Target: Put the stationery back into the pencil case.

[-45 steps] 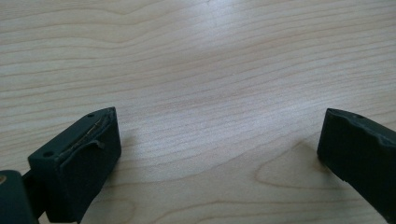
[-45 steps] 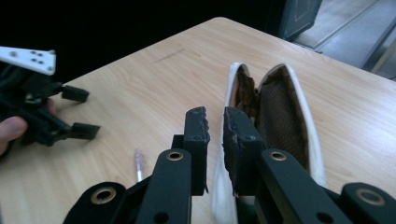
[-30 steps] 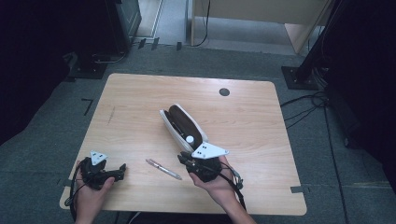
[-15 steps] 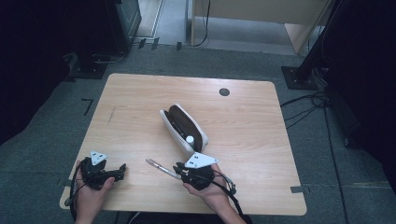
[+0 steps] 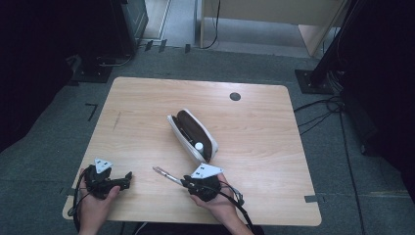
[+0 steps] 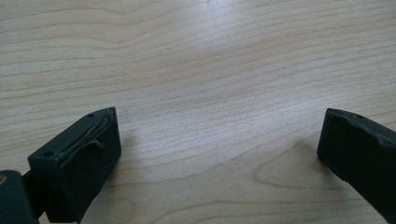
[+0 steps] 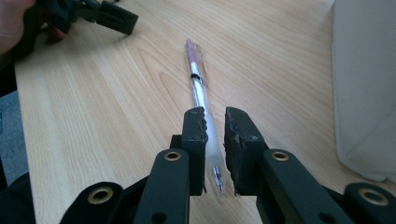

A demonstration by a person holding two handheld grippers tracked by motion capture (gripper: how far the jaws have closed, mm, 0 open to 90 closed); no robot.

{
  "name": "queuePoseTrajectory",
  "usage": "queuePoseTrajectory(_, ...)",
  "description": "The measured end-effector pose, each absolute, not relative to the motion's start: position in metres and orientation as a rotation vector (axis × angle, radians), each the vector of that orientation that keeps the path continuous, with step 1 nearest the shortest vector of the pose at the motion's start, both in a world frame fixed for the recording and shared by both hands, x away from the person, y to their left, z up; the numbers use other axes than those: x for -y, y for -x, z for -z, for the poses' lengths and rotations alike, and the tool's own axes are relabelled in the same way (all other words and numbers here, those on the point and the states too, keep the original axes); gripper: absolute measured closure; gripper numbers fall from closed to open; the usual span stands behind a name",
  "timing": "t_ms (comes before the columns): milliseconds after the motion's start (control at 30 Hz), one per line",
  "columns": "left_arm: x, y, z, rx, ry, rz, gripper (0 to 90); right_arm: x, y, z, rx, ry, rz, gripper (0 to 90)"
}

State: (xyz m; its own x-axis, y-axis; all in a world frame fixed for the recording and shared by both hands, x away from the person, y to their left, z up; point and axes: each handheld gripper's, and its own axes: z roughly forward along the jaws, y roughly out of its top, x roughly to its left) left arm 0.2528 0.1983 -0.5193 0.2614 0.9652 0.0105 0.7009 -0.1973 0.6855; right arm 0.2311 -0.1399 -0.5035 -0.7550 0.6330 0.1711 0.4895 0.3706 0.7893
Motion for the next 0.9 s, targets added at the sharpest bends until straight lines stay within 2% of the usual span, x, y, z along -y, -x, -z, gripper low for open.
queuePoseTrajectory(900, -0.198, -0.253, 0.519, -1.503, -1.973, -0.608, 0.0, 0.134, -0.229, 0.522, -2.483, -0.966, -1.242, 75.8)
